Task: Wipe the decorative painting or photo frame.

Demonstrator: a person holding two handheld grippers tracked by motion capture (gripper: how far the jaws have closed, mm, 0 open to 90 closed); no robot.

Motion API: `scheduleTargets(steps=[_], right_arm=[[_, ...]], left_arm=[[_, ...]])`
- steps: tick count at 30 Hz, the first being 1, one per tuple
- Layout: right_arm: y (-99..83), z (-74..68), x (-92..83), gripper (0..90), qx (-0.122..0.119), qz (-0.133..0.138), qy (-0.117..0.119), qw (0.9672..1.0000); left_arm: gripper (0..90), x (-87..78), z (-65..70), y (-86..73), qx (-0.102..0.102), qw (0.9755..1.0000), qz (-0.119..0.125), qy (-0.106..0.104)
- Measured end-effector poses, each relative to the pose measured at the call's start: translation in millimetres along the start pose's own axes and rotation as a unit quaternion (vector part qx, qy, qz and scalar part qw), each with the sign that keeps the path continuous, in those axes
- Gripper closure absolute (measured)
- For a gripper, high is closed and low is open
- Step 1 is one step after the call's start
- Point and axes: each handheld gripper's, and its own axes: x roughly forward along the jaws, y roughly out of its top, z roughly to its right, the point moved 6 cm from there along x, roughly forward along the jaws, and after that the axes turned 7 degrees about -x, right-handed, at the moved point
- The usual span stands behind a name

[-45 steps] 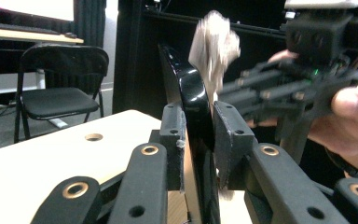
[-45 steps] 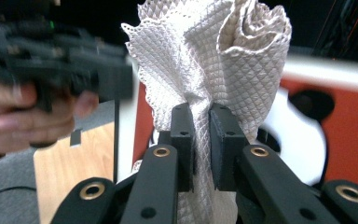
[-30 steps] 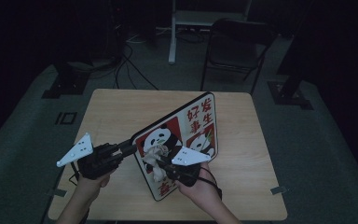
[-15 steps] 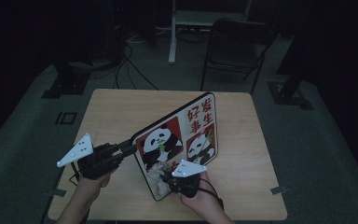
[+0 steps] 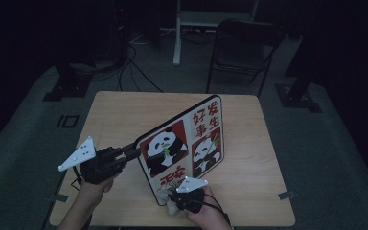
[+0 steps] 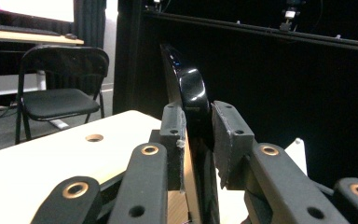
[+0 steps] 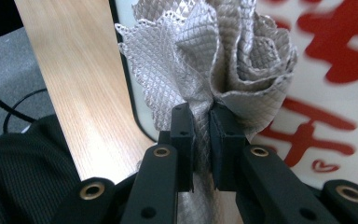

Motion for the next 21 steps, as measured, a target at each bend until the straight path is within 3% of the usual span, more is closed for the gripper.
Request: scheduleTargets(steps=[4, 7, 13, 16, 21], right_arm=[[-1.8, -1.6, -0.4, 81.2, -0.002, -0.013, 0.009, 0.9999], [6.7, -1.4, -7.9, 81.1, -0.002, 0.001, 0.010, 1.0000], [42.3, 4.7, -38.6, 81.1, -0.012, 0.060, -0.006, 0.9981], [63.4, 7.7, -54.8, 81.1, -0.021, 0.090, -0.012, 0.9956], [99.2, 13.8, -78.3, 81.1, -0.032, 0.138, -0.025, 0.9896]], left_arm=[[75.6, -0.8, -1.0, -0.3, 0.002, 1.0000, 0.001, -0.001], [73.2, -2.8, -3.3, 1.4, -0.003, 1.0000, 0.009, -0.001], [69.2, -11.4, -9.6, 7.3, -0.003, 0.9995, 0.026, 0.017], [69.4, -15.2, -17.1, 8.2, -0.007, 0.9987, 0.032, 0.039], [69.3, -16.4, -35.6, 1.1, -0.033, 0.9971, 0.028, 0.063]])
